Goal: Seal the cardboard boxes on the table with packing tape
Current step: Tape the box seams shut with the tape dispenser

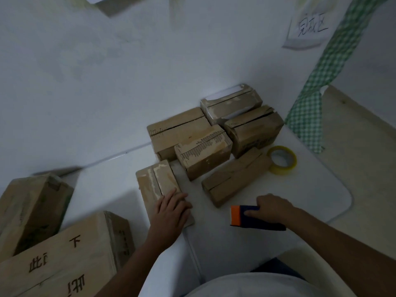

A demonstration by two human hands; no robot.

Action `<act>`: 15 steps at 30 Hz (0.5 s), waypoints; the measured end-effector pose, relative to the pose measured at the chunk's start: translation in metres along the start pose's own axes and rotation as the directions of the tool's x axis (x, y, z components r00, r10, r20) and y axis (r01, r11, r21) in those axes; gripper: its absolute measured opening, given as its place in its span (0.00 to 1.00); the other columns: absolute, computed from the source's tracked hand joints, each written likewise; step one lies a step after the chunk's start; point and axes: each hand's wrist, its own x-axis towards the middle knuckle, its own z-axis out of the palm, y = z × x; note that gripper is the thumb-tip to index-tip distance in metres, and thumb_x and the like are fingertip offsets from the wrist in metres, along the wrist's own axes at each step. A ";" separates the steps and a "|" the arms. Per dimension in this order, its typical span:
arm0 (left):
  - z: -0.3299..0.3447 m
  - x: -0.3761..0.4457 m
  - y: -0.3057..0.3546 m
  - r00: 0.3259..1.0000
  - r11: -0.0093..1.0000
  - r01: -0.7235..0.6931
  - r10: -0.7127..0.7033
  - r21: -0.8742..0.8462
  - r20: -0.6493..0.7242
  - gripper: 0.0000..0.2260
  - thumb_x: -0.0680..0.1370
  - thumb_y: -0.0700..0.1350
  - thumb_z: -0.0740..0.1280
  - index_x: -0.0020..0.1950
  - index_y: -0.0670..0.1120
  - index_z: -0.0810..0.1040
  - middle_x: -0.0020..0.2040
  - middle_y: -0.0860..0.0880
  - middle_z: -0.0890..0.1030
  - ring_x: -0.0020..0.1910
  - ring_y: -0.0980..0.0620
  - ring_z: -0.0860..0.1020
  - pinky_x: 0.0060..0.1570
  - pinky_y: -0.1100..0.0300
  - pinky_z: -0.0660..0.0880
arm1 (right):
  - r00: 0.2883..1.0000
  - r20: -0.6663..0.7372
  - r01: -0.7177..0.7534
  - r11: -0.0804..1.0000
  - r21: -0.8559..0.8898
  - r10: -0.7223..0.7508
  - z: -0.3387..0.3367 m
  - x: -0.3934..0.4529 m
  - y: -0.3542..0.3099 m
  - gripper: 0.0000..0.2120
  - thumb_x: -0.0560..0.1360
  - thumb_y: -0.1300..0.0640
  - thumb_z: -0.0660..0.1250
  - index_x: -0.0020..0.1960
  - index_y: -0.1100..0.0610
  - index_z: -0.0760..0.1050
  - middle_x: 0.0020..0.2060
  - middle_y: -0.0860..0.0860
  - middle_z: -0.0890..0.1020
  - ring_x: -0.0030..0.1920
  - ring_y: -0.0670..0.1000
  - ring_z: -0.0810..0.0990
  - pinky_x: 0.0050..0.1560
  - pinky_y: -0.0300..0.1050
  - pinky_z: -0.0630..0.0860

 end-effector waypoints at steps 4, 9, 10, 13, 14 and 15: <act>-0.001 0.000 0.000 1.000 1.000 -0.009 0.009 -0.007 -0.008 0.18 0.82 0.54 0.52 0.58 0.51 0.80 0.69 0.50 0.75 0.76 0.45 0.63 0.71 0.44 0.62 | 0.962 -0.146 0.240 0.969 0.055 -0.230 0.028 -0.013 0.021 0.21 0.75 0.34 0.62 0.55 0.50 0.69 0.48 0.48 0.75 0.46 0.49 0.75 0.45 0.43 0.71; -0.003 0.000 0.004 1.000 1.000 -0.002 0.001 -0.025 -0.015 0.19 0.82 0.54 0.52 0.57 0.50 0.81 0.69 0.49 0.75 0.76 0.45 0.63 0.71 0.43 0.61 | 0.918 -0.254 0.279 0.951 -0.130 -0.304 0.058 -0.010 0.017 0.23 0.77 0.39 0.62 0.66 0.51 0.67 0.61 0.48 0.75 0.58 0.49 0.73 0.55 0.41 0.68; -0.004 -0.001 0.004 1.000 0.999 -0.004 0.004 -0.032 -0.009 0.19 0.82 0.54 0.52 0.57 0.50 0.81 0.69 0.49 0.75 0.76 0.45 0.63 0.71 0.42 0.62 | 0.916 -0.292 0.248 0.961 -0.124 -0.274 0.062 -0.007 0.013 0.23 0.78 0.42 0.61 0.68 0.51 0.65 0.64 0.48 0.73 0.61 0.49 0.72 0.58 0.41 0.67; -0.004 -0.001 0.003 1.000 0.999 -0.016 0.016 -0.042 0.019 0.18 0.82 0.54 0.53 0.58 0.50 0.80 0.69 0.49 0.75 0.76 0.45 0.63 0.71 0.40 0.63 | 0.910 -0.350 0.204 0.974 -0.094 -0.224 0.072 0.001 0.004 0.22 0.80 0.51 0.59 0.73 0.51 0.61 0.69 0.48 0.69 0.65 0.50 0.71 0.64 0.41 0.64; -0.003 -0.001 0.002 0.999 0.999 -0.027 0.028 -0.038 0.029 0.18 0.82 0.54 0.53 0.59 0.50 0.79 0.69 0.49 0.74 0.76 0.45 0.62 0.71 0.40 0.63 | 0.907 -0.362 0.204 0.976 -0.075 -0.217 0.074 0.002 0.001 0.23 0.80 0.52 0.60 0.74 0.52 0.61 0.70 0.48 0.69 0.65 0.50 0.71 0.63 0.41 0.64; -0.002 -0.002 0.000 0.998 0.999 -0.042 0.043 -0.034 0.042 0.17 0.83 0.54 0.53 0.60 0.51 0.79 0.70 0.50 0.74 0.77 0.46 0.61 0.72 0.41 0.61 | 0.896 -0.395 0.207 0.978 -0.026 -0.201 0.076 0.001 -0.001 0.24 0.80 0.52 0.61 0.74 0.53 0.62 0.70 0.49 0.69 0.65 0.51 0.72 0.62 0.42 0.65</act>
